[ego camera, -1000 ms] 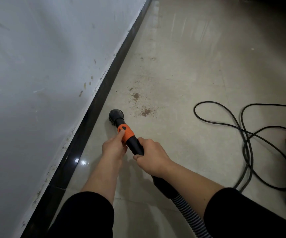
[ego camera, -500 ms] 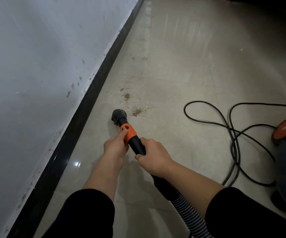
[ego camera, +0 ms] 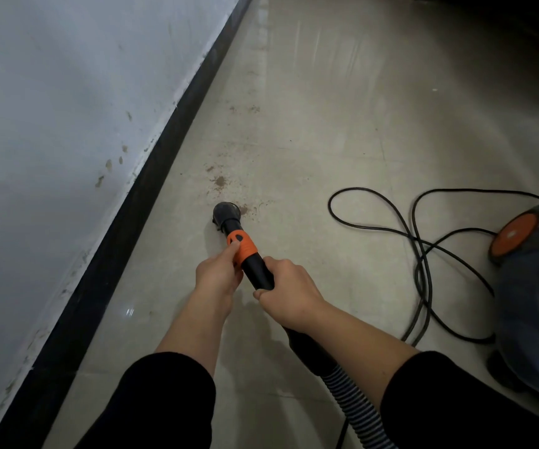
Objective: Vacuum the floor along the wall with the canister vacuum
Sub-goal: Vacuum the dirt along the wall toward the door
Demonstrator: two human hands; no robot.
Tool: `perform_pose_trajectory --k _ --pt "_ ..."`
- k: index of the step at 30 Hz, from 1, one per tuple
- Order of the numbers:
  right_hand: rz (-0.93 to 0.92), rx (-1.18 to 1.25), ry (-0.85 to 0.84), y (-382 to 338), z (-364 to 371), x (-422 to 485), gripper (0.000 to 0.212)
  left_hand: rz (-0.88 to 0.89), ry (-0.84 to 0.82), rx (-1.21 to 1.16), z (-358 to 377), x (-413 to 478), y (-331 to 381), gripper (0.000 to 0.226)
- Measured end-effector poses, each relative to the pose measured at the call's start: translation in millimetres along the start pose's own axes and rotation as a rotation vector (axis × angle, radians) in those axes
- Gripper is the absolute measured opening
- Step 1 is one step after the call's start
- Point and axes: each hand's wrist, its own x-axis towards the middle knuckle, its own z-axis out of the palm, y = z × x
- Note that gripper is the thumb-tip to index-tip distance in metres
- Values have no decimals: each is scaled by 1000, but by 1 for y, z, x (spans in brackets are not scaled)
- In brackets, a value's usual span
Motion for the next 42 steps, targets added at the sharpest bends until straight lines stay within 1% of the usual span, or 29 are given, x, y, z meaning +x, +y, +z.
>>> perform_pose_trajectory --k 2,6,10,16,21,28,33,42 --pt "8 8 6 3 -2 0 20 -5 -4 4 4 0 -1 24" --pt "22 22 11 6 -6 -1 22 -8 -17 1 11 -1 -3 21" --pt "30 27 25 9 -9 -3 21 -3 -29 7 18 -4 -5 26" --pt "46 34 40 16 -15 -5 17 -12 -46 24 27 -9 -9 27" --pt "60 38 49 21 -22 -8 17 -21 -62 30 38 -12 -12 22" --pt "90 32 80 32 -33 -13 15 -16 -95 51 53 -12 -21 28" --pt "134 36 100 41 -41 -19 16 -41 -119 77 67 -15 -29 19" --pt "173 32 125 56 -54 -30 17 -57 -159 112 86 -27 -40 20"
